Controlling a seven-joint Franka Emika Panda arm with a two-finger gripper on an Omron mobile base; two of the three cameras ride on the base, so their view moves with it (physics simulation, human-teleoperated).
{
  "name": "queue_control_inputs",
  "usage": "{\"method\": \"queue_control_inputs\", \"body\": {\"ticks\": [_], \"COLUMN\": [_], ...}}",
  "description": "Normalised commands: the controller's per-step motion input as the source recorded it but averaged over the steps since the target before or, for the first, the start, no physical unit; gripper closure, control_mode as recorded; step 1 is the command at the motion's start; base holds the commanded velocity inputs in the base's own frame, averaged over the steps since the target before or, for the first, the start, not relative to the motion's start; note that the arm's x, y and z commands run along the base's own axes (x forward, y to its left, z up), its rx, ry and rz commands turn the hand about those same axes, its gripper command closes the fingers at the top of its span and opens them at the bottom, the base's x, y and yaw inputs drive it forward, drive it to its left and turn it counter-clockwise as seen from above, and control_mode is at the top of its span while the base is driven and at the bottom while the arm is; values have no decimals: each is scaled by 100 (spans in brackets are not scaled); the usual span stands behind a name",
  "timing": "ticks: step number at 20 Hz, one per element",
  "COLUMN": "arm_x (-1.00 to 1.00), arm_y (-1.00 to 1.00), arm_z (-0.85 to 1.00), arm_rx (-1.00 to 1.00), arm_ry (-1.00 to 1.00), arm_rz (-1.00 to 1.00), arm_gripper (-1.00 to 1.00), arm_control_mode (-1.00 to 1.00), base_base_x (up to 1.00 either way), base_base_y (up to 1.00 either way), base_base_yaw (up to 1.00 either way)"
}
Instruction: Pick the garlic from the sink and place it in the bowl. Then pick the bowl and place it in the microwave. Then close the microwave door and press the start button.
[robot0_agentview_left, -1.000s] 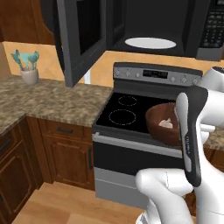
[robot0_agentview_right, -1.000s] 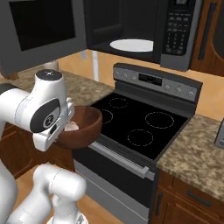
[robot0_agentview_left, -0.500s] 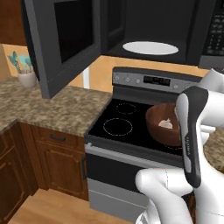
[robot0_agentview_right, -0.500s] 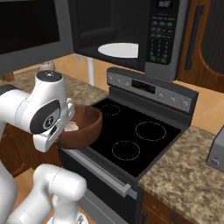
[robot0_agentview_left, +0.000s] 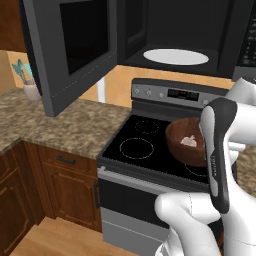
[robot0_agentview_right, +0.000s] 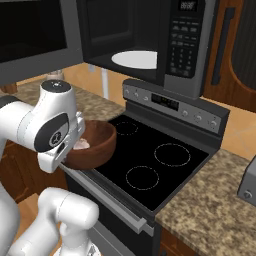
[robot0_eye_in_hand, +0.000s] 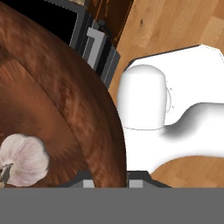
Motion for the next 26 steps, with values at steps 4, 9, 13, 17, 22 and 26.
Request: {"method": "queue_control_inputs", "body": {"ticks": [4, 9, 13, 17, 22, 26], "arm_x": [0, -17, -19, 14, 38, 45], "arm_y": [0, 0, 11, 2, 0, 12], "arm_z": [0, 51, 96, 67, 67, 57], "arm_rx": [0, 0, -4, -2, -2, -3], "arm_ry": [0, -4, -10, -13, -16, -22], "arm_rz": [0, 0, -1, 0, 0, -1], "arm_gripper": [100, 100, 100, 100, 100, 100], "arm_control_mode": [100, -100, -100, -100, -100, -100], "base_base_x": [33, -6, 0, 0, 0, 0], "base_base_y": [0, 0, 0, 0, 0, 0], "base_base_yaw": [14, 1, 0, 0, 0, 0]}}
